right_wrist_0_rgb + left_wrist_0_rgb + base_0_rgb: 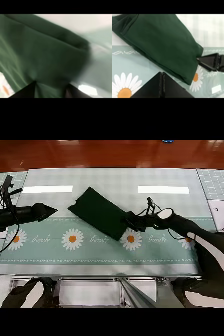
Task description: Fold the shirts.
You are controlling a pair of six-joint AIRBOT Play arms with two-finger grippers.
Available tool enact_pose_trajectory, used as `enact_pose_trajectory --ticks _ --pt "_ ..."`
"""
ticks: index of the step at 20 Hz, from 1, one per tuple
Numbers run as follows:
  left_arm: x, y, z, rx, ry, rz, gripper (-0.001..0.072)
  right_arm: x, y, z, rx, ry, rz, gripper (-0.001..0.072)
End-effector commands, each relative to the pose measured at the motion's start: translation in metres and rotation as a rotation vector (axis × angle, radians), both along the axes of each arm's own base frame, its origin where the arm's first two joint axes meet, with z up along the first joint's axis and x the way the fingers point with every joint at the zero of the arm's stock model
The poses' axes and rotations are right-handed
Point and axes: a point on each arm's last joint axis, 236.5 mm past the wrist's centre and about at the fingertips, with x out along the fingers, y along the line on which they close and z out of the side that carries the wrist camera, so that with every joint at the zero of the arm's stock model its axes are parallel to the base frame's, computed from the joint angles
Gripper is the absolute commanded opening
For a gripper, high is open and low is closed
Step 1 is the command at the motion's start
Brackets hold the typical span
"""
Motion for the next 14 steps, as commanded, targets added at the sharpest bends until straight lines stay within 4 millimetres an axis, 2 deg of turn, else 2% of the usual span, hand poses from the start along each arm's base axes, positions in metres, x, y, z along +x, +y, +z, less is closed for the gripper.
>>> enact_pose_trajectory --ticks 1,2,5,8,11,14 --pt "0.001 0.001 0.0 0.003 -0.004 0.003 0.0022 0.013 0.038 0.01 0.081 0.018 0.081 0.0259" --pt "0.001 0.001 0.0 0.003 -0.004 0.003 0.0022 0.015 0.048 0.018 0.092 -0.015 0.14 0.0034" --pt "0.001 0.001 0.0 0.003 -0.004 0.003 0.0022 0.031 0.067 0.06 0.116 -0.143 0.261 0.0024" --pt "0.001 0.001 0.0 0.002 -0.004 0.003 0.0022 0.065 0.068 0.118 0.068 -0.278 0.324 0.0024" --pt "0.001 0.001 0.0 0.002 -0.004 0.003 0.0022 0.095 0.05 0.184 0.007 -0.395 0.353 0.0024" --pt "0.001 0.001 0.0 0.002 -0.004 0.003 0.0022 0.113 0.01 0.245 -0.033 -0.469 0.361 0.0024"
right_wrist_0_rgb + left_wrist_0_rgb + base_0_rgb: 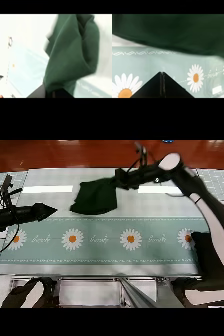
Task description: Fold the shirts.
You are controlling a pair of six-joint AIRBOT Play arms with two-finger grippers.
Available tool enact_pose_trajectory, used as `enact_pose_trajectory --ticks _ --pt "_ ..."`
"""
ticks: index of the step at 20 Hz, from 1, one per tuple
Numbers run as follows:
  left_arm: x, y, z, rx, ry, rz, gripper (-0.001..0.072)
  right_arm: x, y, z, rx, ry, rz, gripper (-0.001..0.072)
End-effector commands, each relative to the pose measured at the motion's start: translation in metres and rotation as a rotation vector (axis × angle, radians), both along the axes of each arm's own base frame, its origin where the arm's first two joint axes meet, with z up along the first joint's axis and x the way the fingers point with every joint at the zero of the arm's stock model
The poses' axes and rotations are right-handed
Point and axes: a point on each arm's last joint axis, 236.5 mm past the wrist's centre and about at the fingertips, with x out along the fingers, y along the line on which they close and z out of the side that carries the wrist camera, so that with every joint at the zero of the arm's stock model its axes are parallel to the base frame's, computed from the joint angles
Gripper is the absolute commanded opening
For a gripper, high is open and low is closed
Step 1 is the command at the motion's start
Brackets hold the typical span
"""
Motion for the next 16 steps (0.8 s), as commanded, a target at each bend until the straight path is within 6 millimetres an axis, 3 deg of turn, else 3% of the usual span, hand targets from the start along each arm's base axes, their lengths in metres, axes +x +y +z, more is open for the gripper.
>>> enact_pose_trajectory --ticks 1,6,9,13,16 --pt "0.0 0.0 0.0 -0.001 0.001 0.0 0.0022 0.013 -0.052 0.065 -0.074 -0.08 0.006 0.0024" --pt "0.0 0.0 0.0 -0.001 0.001 -0.001 0.0022 0.026 -0.161 0.116 -0.103 -0.112 -0.137 0.0023" --pt "0.0 0.0 0.0 -0.001 0.001 0.0 0.0022 0.018 -0.236 0.134 -0.133 -0.111 -0.273 0.0024" --pt "0.0 0.0 0.0 -0.001 0.001 -0.001 0.0022 -0.019 -0.328 0.142 -0.209 -0.045 -0.435 0.0023" --pt "0.0 0.0 0.0 -0.001 0.001 0.0 0.0022 -0.065 -0.394 0.125 -0.367 0.092 -0.566 0.0022"
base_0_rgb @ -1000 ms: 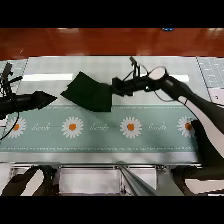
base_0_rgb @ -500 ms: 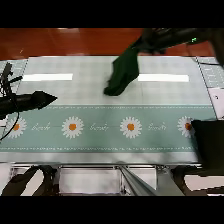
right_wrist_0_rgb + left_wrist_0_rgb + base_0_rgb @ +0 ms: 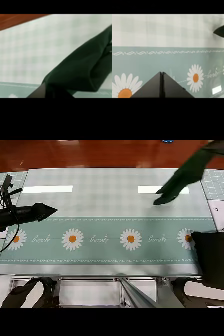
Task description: Fold the shirts.
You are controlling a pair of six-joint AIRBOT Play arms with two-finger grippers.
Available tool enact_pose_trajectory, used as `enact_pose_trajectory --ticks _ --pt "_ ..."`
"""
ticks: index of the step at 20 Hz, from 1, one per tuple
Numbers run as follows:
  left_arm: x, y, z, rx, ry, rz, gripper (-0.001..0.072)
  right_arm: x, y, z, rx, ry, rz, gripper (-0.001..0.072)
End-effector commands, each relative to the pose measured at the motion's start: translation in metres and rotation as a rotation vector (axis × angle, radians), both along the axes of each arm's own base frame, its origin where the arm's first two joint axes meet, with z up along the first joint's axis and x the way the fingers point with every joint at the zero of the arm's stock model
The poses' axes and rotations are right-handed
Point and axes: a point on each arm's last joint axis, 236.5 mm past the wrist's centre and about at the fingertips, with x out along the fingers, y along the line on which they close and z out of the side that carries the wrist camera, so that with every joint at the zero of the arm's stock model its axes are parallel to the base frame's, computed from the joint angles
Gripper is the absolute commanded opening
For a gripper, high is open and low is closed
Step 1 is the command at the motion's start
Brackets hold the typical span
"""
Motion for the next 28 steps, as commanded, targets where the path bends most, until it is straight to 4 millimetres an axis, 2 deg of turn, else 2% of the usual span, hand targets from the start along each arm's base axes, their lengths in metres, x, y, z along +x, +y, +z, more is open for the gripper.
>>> enact_pose_trajectory --ticks 1,3,5,7,10,12,13,14,17,20,22,26,28 --pt "0.0 0.0 0.0 0.001 0.0 0.0 0.0022 -0.068 -0.078 -0.021 -0.13 0.216 -0.176 0.0022" --pt "0.002 0.001 0.0 0.003 -0.005 0.006 0.0022 -0.095 -0.108 -0.024 -0.178 0.27 -0.288 0.0022" --pt "0.004 0.003 0.0 0.006 -0.011 0.014 0.0022 -0.121 -0.126 -0.026 -0.189 0.305 -0.389 0.0022" --pt "0.004 0.003 0.0 0.006 -0.011 0.014 0.0022 -0.152 -0.141 -0.038 -0.198 0.367 -0.479 0.0022" --pt "0.004 0.002 0.0 0.005 -0.011 0.014 0.0022 -0.222 -0.173 -0.067 -0.271 0.533 -0.666 0.0023" --pt "0.004 0.003 0.0 0.006 -0.011 0.014 0.0022 -0.286 -0.191 -0.089 -0.354 0.702 -0.782 0.0024" --pt "0.004 0.003 0.0 0.006 -0.011 0.014 0.0022 -0.311 -0.193 -0.1 -0.36 0.775 -0.838 0.0024" --pt "0.004 0.003 0.0 0.006 -0.011 0.014 0.0022 -0.326 -0.188 -0.112 -0.33 0.817 -0.862 0.0024" --pt "0.004 0.003 0.0 0.006 -0.011 0.014 0.0022 -0.355 -0.164 -0.148 -0.277 0.937 -0.851 0.0025" --pt "0.004 0.003 0.0 0.006 -0.011 0.014 0.0022 -0.385 -0.149 -0.171 -0.286 1.063 -0.837 0.0038" --pt "0.005 0.004 0.0 0.007 -0.011 0.02 0.0022 -0.393 -0.146 -0.177 -0.29 1.1 -0.833 0.0411" --pt "0.023 0.005 -0.004 -0.052 -0.004 0.069 0.0022 -0.39 -0.148 -0.174 -0.292 1.083 -0.842 0.0415" --pt "0.032 0.002 -0.002 -0.074 -0.002 0.052 0.0022 -0.37 -0.155 -0.164 -0.281 0.988 -0.86 0.0393"
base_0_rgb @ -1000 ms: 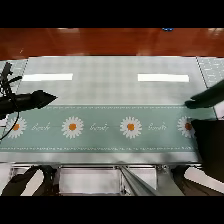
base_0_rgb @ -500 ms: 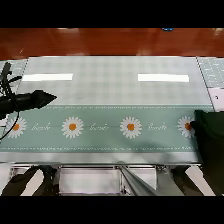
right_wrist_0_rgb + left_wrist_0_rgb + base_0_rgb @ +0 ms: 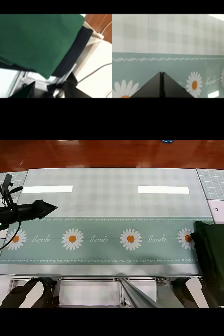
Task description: Fold the shirts.
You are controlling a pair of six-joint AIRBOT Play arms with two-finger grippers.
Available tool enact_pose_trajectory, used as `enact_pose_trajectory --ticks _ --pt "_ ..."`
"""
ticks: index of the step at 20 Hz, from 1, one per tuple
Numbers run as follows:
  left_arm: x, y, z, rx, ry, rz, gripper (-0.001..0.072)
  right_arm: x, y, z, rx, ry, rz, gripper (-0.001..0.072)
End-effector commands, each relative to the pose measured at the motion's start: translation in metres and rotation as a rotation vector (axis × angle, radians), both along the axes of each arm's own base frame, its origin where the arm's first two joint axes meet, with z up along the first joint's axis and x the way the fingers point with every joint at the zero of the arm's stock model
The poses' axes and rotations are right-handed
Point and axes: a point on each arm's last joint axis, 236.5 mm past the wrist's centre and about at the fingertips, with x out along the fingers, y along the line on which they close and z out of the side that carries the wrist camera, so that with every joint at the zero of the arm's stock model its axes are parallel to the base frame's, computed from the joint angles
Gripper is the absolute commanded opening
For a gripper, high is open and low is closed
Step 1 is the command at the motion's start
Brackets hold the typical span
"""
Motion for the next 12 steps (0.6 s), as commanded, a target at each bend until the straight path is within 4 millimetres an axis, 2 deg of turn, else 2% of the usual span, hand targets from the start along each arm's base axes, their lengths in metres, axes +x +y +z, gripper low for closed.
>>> enact_pose_trajectory --ticks 1,2,3,5,6,7,8,9,10,11,12 --pt "0.017 -0.006 0.007 -0.039 -0.004 -0.018 0.0022 0.027 0.012 0.015 0.05 -0.11 -0.006 0.0303" --pt "0.022 -0.01 0.015 -0.04 -0.013 -0.045 0.0022 0.067 0.013 0.026 0.058 -0.253 0.052 0.0103" --pt "0.03 -0.015 0.029 -0.034 -0.041 -0.071 0.0022 0.114 0.02 0.04 0.075 -0.412 0.133 0.0025" --pt "0.046 -0.028 0.071 -0.012 -0.139 -0.12 0.0021 0.216 0.053 0.078 0.104 -0.732 0.317 0.0025" --pt "0.054 -0.037 0.095 -0.002 -0.195 -0.143 0.0021 0.261 0.082 0.096 0.11 -0.846 0.436 0.0024" --pt "0.061 -0.049 0.12 0.001 -0.251 -0.165 0.0021 0.295 0.116 0.107 0.114 -0.912 0.562 0.0024" --pt "0.065 -0.063 0.141 0.014 -0.3 -0.192 0.0021 0.324 0.16 0.112 0.118 -0.948 0.713 0.0025" --pt "0.067 -0.073 0.154 0.055 -0.344 -0.228 0.0021 0.342 0.204 0.109 0.121 -0.949 0.863 0.0025" --pt "0.069 -0.08 0.159 0.11 -0.357 -0.246 0.002 0.349 0.246 0.092 0.114 -0.886 1.027 0.0025" --pt "0.069 -0.081 0.154 0.194 -0.35 -0.255 0.0021 0.347 0.276 0.068 0.091 -0.78 1.167 0.0025" --pt "0.071 -0.073 0.134 0.317 -0.323 -0.25 0.002 0.345 0.291 0.045 0.052 -0.678 1.253 0.0025"
